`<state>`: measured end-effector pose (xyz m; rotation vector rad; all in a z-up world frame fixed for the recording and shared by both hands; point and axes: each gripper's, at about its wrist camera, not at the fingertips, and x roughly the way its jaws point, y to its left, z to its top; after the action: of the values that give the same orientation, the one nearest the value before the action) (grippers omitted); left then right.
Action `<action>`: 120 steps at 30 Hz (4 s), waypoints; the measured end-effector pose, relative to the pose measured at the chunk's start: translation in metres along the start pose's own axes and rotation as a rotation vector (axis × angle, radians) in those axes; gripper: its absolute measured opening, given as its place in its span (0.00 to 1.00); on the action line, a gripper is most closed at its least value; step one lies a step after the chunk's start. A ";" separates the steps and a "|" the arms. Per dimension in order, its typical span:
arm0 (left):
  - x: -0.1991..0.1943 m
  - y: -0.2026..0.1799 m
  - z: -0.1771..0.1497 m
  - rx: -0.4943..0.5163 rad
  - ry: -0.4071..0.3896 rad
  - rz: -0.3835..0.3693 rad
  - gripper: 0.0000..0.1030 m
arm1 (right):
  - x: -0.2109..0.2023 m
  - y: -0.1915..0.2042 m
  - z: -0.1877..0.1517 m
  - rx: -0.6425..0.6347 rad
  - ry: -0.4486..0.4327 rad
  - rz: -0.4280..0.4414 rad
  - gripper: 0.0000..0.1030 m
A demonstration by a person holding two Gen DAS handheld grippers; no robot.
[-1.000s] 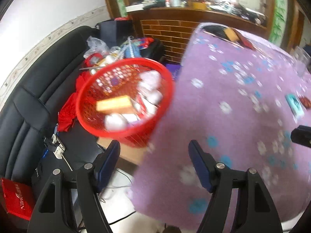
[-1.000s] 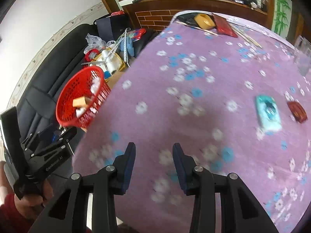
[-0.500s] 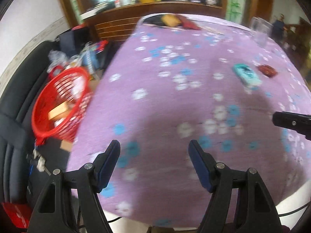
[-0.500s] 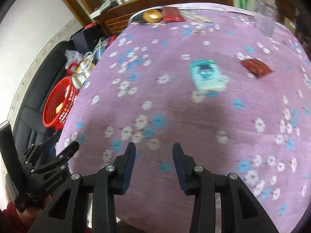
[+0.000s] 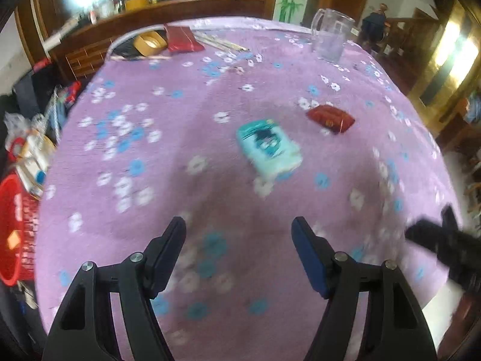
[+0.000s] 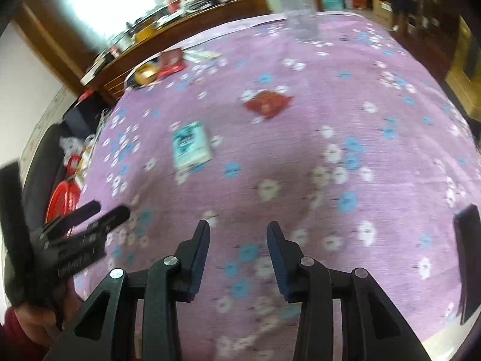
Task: Collect trash
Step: 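Grasp the teal-green box with the left tool while the right tool grasps the red snack packet, then carry the teal box and red snack packet over the red basket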
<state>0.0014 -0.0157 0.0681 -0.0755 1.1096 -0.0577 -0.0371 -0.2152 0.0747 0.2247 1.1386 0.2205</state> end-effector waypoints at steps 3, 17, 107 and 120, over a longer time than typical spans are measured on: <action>0.027 -0.012 0.026 -0.047 0.044 -0.012 0.69 | -0.003 -0.017 0.008 0.025 -0.007 -0.019 0.41; 0.105 -0.022 0.072 -0.114 0.111 0.035 0.69 | -0.009 -0.043 0.054 0.027 -0.032 -0.037 0.41; 0.020 0.040 -0.028 0.065 -0.065 -0.012 0.12 | 0.078 0.068 0.013 -0.173 0.039 -0.030 0.32; -0.014 0.068 -0.043 0.062 -0.127 0.025 0.12 | 0.063 0.106 -0.005 -0.228 0.003 -0.054 0.32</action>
<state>-0.0429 0.0515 0.0555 -0.0097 0.9807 -0.0643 -0.0224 -0.0953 0.0481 -0.0080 1.1108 0.3000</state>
